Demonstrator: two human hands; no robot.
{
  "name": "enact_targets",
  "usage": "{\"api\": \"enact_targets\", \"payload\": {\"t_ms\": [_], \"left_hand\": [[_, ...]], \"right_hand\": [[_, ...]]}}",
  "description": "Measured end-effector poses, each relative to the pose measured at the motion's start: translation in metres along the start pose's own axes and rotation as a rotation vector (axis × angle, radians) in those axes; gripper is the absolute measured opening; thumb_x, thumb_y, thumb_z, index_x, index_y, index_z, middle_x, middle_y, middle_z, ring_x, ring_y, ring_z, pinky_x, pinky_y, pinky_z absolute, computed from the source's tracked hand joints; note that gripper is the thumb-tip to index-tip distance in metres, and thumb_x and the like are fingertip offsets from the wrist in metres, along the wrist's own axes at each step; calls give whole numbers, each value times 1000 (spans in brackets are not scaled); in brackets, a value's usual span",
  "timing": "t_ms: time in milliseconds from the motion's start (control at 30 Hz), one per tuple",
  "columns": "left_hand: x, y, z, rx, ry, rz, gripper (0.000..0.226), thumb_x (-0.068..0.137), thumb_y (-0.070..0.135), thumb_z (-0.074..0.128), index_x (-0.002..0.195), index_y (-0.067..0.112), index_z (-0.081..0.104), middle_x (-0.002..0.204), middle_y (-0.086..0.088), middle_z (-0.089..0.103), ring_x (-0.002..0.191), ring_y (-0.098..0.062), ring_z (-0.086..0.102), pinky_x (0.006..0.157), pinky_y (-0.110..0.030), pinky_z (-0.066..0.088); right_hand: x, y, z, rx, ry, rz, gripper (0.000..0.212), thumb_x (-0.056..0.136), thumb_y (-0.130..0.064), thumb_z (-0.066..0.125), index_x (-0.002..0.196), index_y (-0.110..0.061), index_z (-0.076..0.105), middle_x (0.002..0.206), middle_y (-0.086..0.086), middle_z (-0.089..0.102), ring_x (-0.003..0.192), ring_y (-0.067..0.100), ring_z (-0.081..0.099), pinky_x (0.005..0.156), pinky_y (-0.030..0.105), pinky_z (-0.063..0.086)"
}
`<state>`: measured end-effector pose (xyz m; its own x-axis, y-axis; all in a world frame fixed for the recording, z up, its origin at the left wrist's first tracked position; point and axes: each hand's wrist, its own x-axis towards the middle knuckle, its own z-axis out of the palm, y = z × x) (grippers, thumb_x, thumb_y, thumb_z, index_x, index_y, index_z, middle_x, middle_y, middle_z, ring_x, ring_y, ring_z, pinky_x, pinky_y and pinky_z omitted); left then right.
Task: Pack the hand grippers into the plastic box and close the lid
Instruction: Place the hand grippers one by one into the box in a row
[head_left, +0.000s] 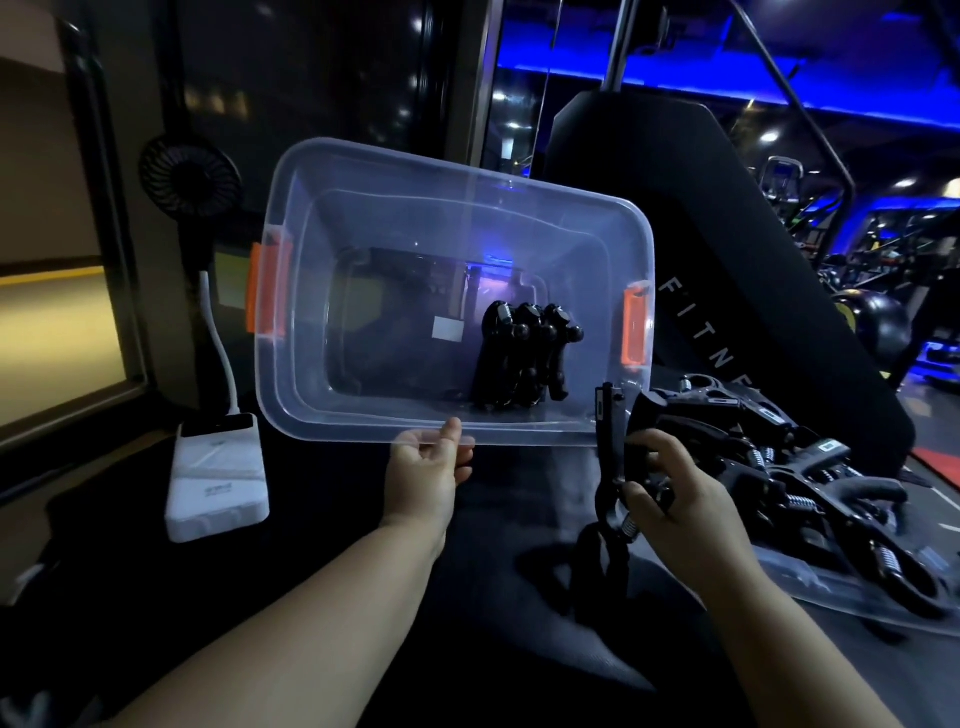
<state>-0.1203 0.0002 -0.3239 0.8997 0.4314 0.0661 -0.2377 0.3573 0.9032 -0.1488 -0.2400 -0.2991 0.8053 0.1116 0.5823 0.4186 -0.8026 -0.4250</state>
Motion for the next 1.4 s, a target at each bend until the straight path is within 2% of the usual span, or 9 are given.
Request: {"api": "enact_targets", "payload": {"t_ms": [100, 367, 500, 567, 667, 767, 1000, 1267, 1400], "left_hand": [[-1, 1, 0, -1, -11, 1, 18, 91, 28, 59, 94, 10, 54, 78, 0, 70, 73, -9, 66, 61, -22, 51], [-2, 2, -1, -13, -21, -8, 21, 90, 30, 60, 94, 10, 54, 77, 2, 71, 76, -10, 67, 62, -22, 51], [-2, 2, 0, -47, -28, -20, 19, 90, 28, 60, 89, 11, 51, 74, 2, 71, 75, -12, 66, 65, -25, 52], [-1, 3, 1, -94, -36, -43, 17, 91, 25, 59, 89, 10, 51, 78, -3, 71, 75, -15, 67, 66, -27, 53], [-1, 3, 0, -121, -55, -63, 18, 91, 26, 59, 92, 9, 53, 85, -10, 71, 77, -18, 69, 66, -28, 54], [-2, 3, 0, -123, -66, -71, 18, 91, 28, 58, 91, 11, 53, 85, -9, 73, 81, -20, 70, 67, -29, 54], [-2, 5, 0, -93, -40, -91, 20, 89, 27, 61, 84, 10, 53, 90, -19, 69, 85, -29, 67, 76, -37, 54], [-4, 8, 0, -131, -106, -92, 18, 91, 24, 58, 88, 7, 52, 90, -19, 72, 76, -20, 70, 63, -21, 54], [-2, 4, -2, -113, -106, -80, 19, 90, 27, 59, 88, 8, 54, 88, -16, 73, 79, -21, 70, 65, -22, 54]], "right_hand": [[1, -4, -2, 6, -44, 10, 50, 81, -21, 67, 111, -53, 43, 93, -27, 56, 65, 2, 57, 57, 21, 41], [27, -37, -10, 239, -23, -49, 52, 75, -4, 74, 91, -48, 52, 87, -9, 64, 77, 12, 64, 65, 41, 55], [55, -59, -2, 320, 12, -76, 52, 75, -7, 74, 90, -50, 49, 85, -6, 63, 64, 13, 61, 61, 29, 45], [72, -66, 9, 267, -8, -98, 47, 75, -9, 73, 97, -43, 50, 92, -4, 62, 63, 13, 55, 66, 23, 38], [95, -72, 30, 116, -55, -129, 44, 73, -15, 75, 110, -29, 55, 105, -2, 54, 86, 13, 51, 75, 20, 34], [114, -75, 53, 22, -135, -155, 47, 73, -17, 74, 115, -24, 53, 106, -2, 47, 87, 12, 45, 71, 17, 28], [145, -80, 90, -117, -296, -130, 52, 74, -25, 75, 118, -27, 47, 105, -2, 40, 82, 19, 47, 72, 28, 38], [181, -84, 115, -363, -451, -67, 54, 78, -33, 74, 121, -25, 42, 114, 7, 45, 86, 25, 50, 71, 30, 41], [193, -84, 123, -446, -492, -41, 53, 81, -36, 71, 124, -28, 41, 120, 8, 49, 98, 28, 55, 72, 30, 39]]}}
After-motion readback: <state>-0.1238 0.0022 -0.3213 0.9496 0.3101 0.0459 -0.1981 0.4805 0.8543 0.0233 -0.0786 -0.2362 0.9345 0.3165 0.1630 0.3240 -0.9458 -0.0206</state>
